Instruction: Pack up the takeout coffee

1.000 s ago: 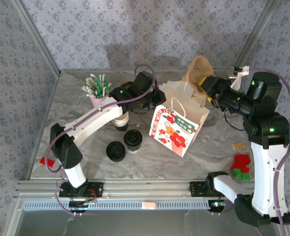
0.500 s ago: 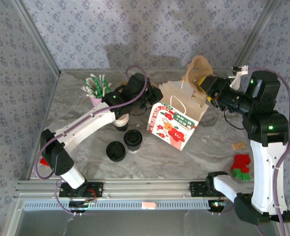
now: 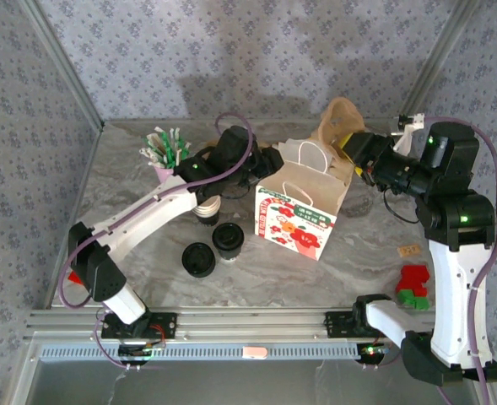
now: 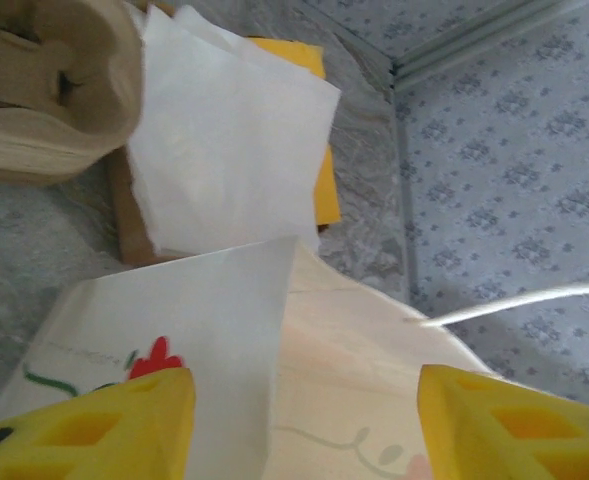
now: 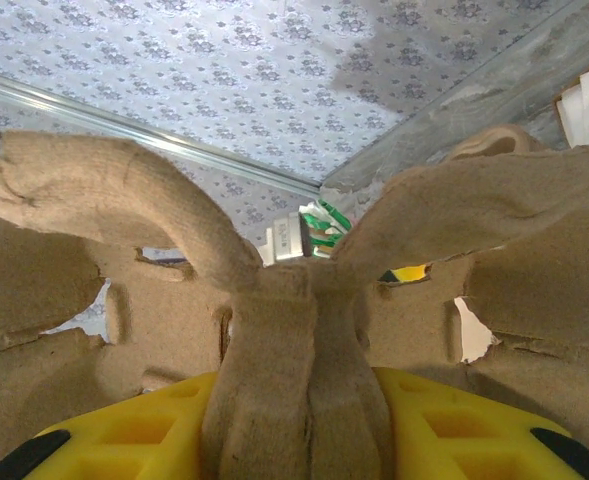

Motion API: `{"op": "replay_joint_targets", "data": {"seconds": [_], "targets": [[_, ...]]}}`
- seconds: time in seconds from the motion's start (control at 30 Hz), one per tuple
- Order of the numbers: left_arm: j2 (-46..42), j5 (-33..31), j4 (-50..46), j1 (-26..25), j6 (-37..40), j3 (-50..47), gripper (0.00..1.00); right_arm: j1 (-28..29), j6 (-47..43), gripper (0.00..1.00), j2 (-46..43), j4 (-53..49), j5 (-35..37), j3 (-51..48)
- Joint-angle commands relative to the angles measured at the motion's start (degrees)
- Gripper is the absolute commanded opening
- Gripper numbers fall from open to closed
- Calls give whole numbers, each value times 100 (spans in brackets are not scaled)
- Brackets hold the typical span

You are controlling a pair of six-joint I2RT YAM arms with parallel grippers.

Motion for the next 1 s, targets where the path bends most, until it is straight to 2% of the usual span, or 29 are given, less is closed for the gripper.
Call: {"op": "replay_joint_targets", "data": {"seconds": [0.0, 0.17, 0.3, 0.63, 0.8, 0.97], "targets": [[-574, -725, -489, 39, 655, 182, 64, 59, -212, 41, 30, -152, 176, 193], [-1200, -1727, -938, 214, 1583, 296, 65, 443, -497, 41, 104, -566, 694, 283], [-1632, -2030, -1006, 446, 1949, 128, 65, 842, -639, 41, 131, -766, 1221, 235], [-2051, -1812, -1029, 666, 1986, -252, 65, 2268, -457, 40, 510, -962, 2761, 155], [-2247, -1688, -1020, 684, 1958, -484, 65, 2470, -166, 39, 743, -1042, 3389, 210], [-2348, -1556, -1071, 701, 1895, -607, 65, 2522, -44, 39, 954, -1160, 3727, 317]]}}
